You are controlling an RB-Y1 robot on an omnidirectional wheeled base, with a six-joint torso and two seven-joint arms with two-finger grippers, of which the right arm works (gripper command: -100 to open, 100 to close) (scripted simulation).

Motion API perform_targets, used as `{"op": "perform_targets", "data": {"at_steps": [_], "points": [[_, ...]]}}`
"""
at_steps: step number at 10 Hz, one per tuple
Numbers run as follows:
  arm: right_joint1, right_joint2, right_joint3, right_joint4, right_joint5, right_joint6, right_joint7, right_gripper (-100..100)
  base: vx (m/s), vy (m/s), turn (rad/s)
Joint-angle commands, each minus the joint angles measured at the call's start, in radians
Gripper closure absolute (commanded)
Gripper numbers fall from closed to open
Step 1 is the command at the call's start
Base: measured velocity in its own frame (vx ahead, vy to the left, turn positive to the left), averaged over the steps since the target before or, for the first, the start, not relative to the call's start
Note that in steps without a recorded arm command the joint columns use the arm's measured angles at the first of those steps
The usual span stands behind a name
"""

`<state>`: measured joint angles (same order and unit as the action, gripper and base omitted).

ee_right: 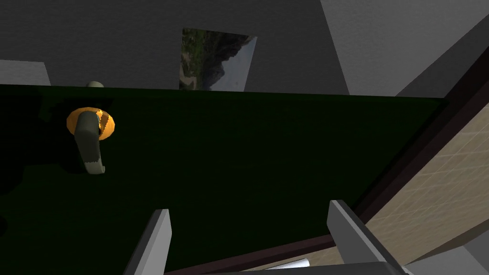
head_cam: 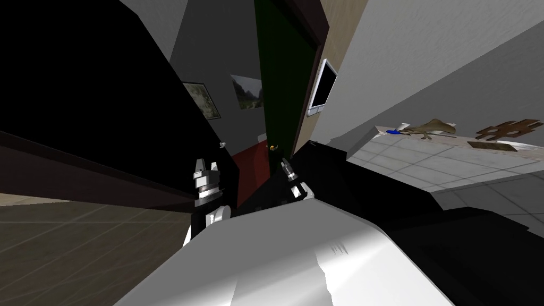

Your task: Push the door open

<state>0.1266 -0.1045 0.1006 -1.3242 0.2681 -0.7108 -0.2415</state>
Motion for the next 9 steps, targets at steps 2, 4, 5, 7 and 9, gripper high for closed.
{"op": "perform_targets", "data": {"at_steps": [2,4,5,7,9], "points": [[-0.029,-0.005,0.003,0.065,0.011,-0.016,-0.017,-100,0.098,-0.07,0.042],[-0.05,-0.006,0.005,0.116,0.02,-0.029,-0.028,-100,0.086,-0.083,0.049],[-0.061,-0.007,0.006,0.142,0.024,-0.036,-0.033,-100,0.092,-0.08,0.057],[-0.082,-0.008,0.008,0.192,0.033,-0.049,-0.043,-100,0.085,-0.085,0.04],[-0.102,-0.008,0.011,0.24,0.041,-0.061,-0.053,-100,0.09,-0.077,0.045]]}}
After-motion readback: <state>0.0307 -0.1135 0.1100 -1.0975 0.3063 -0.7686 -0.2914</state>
